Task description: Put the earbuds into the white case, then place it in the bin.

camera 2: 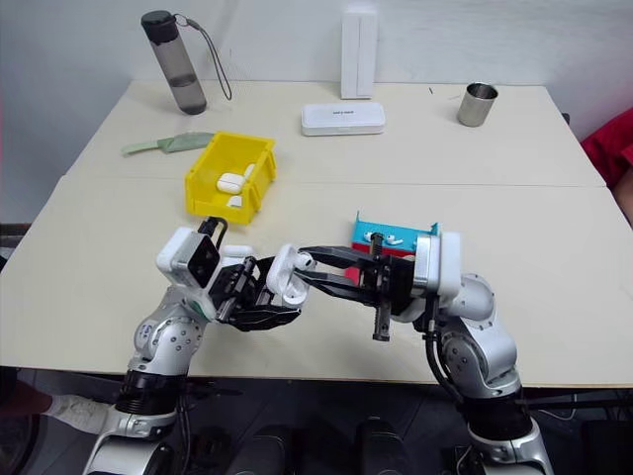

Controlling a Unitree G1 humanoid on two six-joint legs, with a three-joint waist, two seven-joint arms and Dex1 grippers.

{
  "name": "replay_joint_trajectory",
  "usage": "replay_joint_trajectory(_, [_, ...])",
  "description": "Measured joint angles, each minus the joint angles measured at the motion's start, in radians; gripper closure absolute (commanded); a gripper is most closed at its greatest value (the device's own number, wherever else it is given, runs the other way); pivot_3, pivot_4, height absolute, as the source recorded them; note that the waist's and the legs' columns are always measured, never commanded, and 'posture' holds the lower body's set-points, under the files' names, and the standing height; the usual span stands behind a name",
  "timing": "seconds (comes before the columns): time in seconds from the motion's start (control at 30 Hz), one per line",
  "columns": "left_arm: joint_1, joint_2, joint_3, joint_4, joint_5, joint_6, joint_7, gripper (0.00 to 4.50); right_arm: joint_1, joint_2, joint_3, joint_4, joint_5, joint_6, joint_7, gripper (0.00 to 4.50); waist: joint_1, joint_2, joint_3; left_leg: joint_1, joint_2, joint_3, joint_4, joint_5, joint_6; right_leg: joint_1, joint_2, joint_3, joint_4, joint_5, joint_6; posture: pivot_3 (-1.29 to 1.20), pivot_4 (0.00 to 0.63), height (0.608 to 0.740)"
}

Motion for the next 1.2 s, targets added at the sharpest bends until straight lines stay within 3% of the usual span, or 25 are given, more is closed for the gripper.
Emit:
replay_joint_trajectory(0.37, [0.001, -0.010, -0.001, 0.000, 0.007, -0.002, -0.002, 1.72, 0.016, -0.025, -0.011, -0.014, 0.011, -0.020, -0.007, 4.07, 0.000, 0.000, 0.000, 0.000, 0.000, 0.000, 0.000, 0.000, 0.000, 0.000, 0.000, 0.000, 0.000, 0.000, 0.000, 0.00, 0.150, 0.740])
replay_joint_trajectory(0.8, [0.005, -0.024, 0.021, -0.002, -0.019, -0.025, -0.011, 1.72, -0.114, 0.009, 0.021, -0.005, 0.012, 0.039, -0.040, 4.07, 0.000, 0.000, 0.000, 0.000, 0.000, 0.000, 0.000, 0.000, 0.000, 0.000, 0.000, 0.000, 0.000, 0.000, 0.000, 0.00, 0.150, 0.740])
replay_joint_trajectory(1.2, [0.022, -0.059, 0.018, -0.001, -0.015, -0.056, -0.010, 1.72, -0.123, 0.008, 0.011, 0.000, 0.035, 0.089, -0.026, 4.07, 0.000, 0.000, 0.000, 0.000, 0.000, 0.000, 0.000, 0.000, 0.000, 0.000, 0.000, 0.000, 0.000, 0.000, 0.000, 0.00, 0.150, 0.740])
